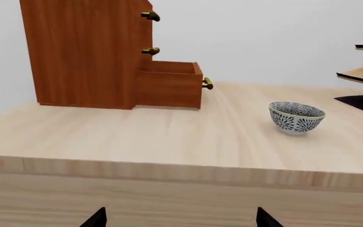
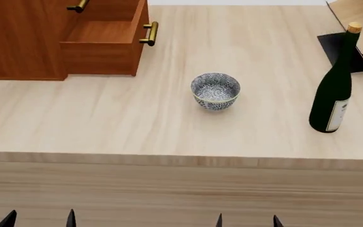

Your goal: Put the bowl in the bottom drawer of the cabinet.

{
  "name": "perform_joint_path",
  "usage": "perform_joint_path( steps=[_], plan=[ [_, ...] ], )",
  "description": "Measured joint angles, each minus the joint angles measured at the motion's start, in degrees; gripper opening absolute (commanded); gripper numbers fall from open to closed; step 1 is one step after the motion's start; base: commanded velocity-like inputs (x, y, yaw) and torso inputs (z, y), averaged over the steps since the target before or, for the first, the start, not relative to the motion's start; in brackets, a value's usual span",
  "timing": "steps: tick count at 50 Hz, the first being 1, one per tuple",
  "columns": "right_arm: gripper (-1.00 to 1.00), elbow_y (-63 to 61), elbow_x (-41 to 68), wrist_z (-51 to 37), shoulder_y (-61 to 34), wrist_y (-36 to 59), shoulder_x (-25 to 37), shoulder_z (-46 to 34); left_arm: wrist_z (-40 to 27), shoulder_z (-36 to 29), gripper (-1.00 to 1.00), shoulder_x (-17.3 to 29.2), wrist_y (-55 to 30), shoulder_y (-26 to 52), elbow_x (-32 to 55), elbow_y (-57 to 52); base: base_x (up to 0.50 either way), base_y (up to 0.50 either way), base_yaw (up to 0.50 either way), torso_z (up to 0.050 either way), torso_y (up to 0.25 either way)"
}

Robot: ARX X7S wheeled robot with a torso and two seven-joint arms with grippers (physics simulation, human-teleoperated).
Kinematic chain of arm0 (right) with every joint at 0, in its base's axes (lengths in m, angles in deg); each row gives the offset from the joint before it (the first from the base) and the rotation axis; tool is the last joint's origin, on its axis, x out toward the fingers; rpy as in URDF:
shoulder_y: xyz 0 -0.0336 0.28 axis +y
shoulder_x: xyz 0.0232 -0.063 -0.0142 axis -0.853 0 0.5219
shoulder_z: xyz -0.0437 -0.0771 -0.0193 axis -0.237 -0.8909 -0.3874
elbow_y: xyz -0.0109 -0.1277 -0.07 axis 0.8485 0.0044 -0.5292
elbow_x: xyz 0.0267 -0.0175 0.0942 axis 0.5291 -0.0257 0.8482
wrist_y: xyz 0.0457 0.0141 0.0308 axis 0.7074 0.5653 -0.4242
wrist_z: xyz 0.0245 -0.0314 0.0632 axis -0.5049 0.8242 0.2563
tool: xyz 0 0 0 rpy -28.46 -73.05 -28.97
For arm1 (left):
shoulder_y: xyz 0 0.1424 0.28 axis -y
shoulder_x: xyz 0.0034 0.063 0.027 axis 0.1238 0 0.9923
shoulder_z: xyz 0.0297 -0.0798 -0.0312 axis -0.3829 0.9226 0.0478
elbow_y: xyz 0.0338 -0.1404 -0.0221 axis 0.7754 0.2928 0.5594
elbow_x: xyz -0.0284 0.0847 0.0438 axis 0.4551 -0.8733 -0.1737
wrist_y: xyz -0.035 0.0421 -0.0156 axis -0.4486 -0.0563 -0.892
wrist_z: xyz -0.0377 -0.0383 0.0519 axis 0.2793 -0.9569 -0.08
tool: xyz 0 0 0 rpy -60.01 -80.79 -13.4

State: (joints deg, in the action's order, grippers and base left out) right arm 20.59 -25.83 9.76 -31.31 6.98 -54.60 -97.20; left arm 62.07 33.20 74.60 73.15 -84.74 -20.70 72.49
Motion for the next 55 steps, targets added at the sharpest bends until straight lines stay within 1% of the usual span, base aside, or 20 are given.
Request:
perform_joint_path(
  steps=[15,28,55],
  plan=[
    [1.0,-9.15,0.49,-2.41,-1.14,9.34,1.7,-0.41,-2.35,-0.46,1.0,1.44,-5.93,0.39,0.79,-7.93,0.0,0.0,0.0,0.0,0.0],
    [1.0,-15.52,1.18,-3.98,-3.25,17.04,2.86,-0.57,-4.15,-1.33,1.0,2.92,-12.04,2.3,1.0,-14.85,0.0,0.0,0.0,0.0,0.0],
    [1.0,-26.58,5.33,-6.05,-11.15,34.74,5.22,0.76,-6.28,-3.45,1.0,5.22,-26.31,10.53,1.95,-24.74,0.0,0.0,0.0,0.0,0.0]
  ],
)
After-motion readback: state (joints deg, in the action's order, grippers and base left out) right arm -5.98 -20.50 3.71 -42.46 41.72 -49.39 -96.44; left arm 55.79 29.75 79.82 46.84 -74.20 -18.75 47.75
